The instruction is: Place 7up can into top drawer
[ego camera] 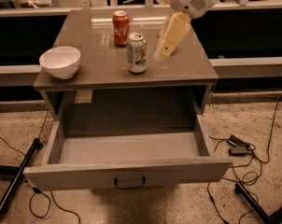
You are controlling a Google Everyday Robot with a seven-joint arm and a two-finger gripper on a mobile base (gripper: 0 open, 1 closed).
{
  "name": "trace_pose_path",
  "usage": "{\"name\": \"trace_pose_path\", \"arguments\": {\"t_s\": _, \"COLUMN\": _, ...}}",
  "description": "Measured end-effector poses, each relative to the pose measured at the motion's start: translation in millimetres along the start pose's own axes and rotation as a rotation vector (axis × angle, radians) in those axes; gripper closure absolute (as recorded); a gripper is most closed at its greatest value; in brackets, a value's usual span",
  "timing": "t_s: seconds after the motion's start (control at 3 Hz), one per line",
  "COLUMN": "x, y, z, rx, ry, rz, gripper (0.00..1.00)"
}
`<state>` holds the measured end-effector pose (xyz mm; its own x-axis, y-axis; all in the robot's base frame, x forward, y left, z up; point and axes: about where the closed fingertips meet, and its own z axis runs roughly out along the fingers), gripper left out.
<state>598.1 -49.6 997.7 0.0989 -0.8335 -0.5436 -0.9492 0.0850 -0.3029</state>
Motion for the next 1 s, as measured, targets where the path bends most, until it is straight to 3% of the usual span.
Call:
{"name": "trace_pose_path", "arguments": {"t_s": 0.33, "x": -5, "y": -39, "z": 1, "rx": 0.066, "ry": -0.13, "rz": 0.007, "gripper": 0.0}}
{"name": "trace_pose_path", "arguments": {"t_s": 0.67, "x": -4, "y": -56, "z": 16, "rx": 0.089, "ry": -0.231, "rz": 0.035, "gripper": 0.0}}
{"name": "trace_pose_path", "arguments": {"t_s": 1.0, "x": -1, "y": -66, "z": 50, "rx": 0.065, "ry": -0.299, "rz": 0.074, "gripper": 0.0}}
